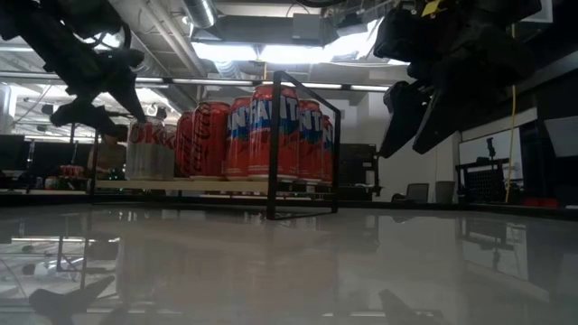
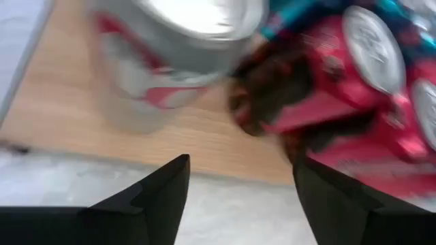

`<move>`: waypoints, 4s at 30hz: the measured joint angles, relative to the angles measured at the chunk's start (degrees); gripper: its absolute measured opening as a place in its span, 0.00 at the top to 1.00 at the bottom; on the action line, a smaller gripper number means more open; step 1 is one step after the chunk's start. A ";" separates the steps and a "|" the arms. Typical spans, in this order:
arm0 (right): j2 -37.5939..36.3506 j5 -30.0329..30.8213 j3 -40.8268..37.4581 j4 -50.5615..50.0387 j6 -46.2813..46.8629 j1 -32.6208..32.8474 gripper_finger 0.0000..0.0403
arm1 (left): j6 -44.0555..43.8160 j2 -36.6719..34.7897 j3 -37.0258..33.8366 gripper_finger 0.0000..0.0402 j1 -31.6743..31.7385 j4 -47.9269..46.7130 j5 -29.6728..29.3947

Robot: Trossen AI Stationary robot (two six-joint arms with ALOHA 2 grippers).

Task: Pick and place cans onto a shelf
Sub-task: Put the red/silver soda can on the shelf and align with the other red/silver soda can, then return to Home Position

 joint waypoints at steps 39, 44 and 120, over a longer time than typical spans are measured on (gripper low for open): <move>0.00 0.00 -0.01 0.02 0.02 0.01 0.03 | -26.79 0.04 -9.83 0.98 -12.28 12.75 -32.52; 0.00 0.00 -0.01 0.00 0.02 0.01 0.03 | -26.67 0.04 -9.83 1.00 -12.28 12.73 -32.62; -86.18 12.61 -37.51 8.08 -10.25 0.00 0.78 | 43.19 -30.85 -29.05 1.00 -26.74 47.39 -4.76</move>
